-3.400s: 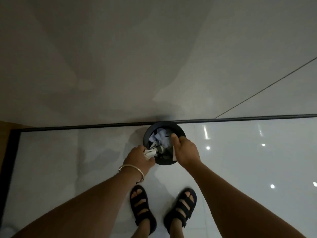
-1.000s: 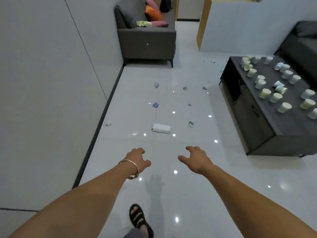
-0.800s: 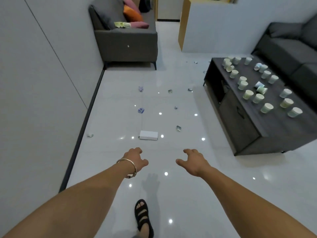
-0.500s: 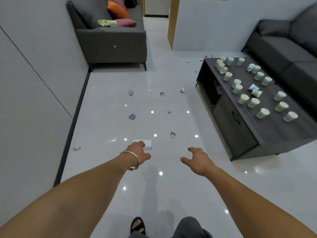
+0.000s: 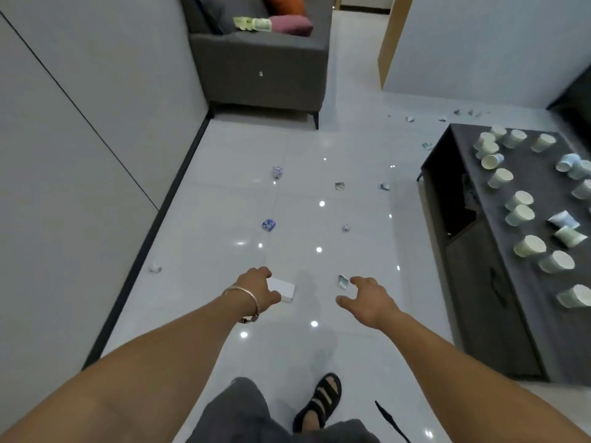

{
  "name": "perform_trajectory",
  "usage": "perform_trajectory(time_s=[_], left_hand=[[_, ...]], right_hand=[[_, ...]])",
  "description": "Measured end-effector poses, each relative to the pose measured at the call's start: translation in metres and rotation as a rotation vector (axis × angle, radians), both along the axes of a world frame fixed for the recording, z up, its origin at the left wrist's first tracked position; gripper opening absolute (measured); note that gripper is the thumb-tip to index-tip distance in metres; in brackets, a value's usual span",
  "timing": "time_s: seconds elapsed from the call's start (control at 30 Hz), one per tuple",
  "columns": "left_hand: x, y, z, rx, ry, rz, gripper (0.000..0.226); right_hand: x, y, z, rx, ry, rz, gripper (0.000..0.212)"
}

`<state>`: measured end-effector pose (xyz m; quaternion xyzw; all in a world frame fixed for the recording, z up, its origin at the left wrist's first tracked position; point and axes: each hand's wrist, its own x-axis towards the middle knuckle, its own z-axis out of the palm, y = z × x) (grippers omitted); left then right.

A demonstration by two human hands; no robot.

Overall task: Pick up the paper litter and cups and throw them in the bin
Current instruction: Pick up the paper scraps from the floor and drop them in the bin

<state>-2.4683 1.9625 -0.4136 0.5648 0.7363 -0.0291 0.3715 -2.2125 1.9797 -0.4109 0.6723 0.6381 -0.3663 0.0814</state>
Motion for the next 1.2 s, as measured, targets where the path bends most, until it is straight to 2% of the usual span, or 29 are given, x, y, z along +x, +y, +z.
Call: perform_trajectory(time_s=[0.2, 0.47, 0.63, 0.83, 1.03, 1.2], left_hand=[[-0.023, 0.048, -0.026, -0.066, -0.026, 0.123, 0.065], [-0.076, 0.119, -0.134, -0.240, -0.059, 0.218, 0.062], [-0.084, 0.139, -0.251, -0.307, -0.086, 0.336, 0.061], [-0.058, 0.121, -0.418, -0.347, -0.078, 0.531, 0.061], [-0.032, 0.121, -0.564, -0.344, -0.003, 0.499, 0.059], [-0.029, 0.130, -0.641, -0.320, 0.017, 0.431, 0.058]], right_hand=[[-0.025, 0.073, -0.020, -0.038, -0.004, 0.110, 0.073], [-0.056, 0.144, -0.118, -0.198, -0.103, 0.147, 0.076], [-0.092, 0.197, -0.244, -0.234, -0.059, 0.139, 0.082], [-0.130, 0.232, -0.447, -0.223, 0.001, 0.231, 0.088], [-0.137, 0.229, -0.629, -0.151, -0.034, 0.374, 0.110], [-0.137, 0.219, -0.721, -0.031, -0.090, 0.482, 0.121]])
